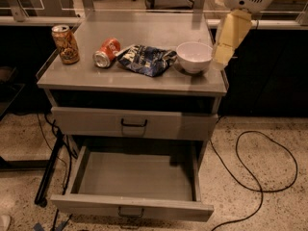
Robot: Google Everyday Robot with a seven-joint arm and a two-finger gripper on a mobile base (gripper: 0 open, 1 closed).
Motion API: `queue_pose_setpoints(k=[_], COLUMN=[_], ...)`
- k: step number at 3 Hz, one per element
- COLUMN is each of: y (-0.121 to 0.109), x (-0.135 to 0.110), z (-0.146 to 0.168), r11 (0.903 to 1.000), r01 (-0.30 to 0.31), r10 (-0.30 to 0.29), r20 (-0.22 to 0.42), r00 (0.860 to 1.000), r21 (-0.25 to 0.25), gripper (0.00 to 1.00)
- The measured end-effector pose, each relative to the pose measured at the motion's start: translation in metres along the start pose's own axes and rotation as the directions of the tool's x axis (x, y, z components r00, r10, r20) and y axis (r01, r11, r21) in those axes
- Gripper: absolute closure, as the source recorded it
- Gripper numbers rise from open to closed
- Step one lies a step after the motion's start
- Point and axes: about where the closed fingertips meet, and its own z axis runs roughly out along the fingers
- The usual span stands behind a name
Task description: Place coke can into middle drawer
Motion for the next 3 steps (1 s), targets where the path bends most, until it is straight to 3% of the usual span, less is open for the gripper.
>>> queue_pose_setpoints(k=[1,2,3], y=[-0.006,-0.044,-0.051], x=[-0.003,-0.024,-0.029], z=[0.018,0.046,0.048], r11=[0.9990,0.9947,0.9951], r01=[-0.043,-0.101,-0.099], r10=[0.042,0.098,0.099], r20=[-0.076,-0.116,-0.096], r00=[0.996,0.988,0.990], r21=[-0.013,-0.019,0.002], gripper=[0.00,0.00,0.00])
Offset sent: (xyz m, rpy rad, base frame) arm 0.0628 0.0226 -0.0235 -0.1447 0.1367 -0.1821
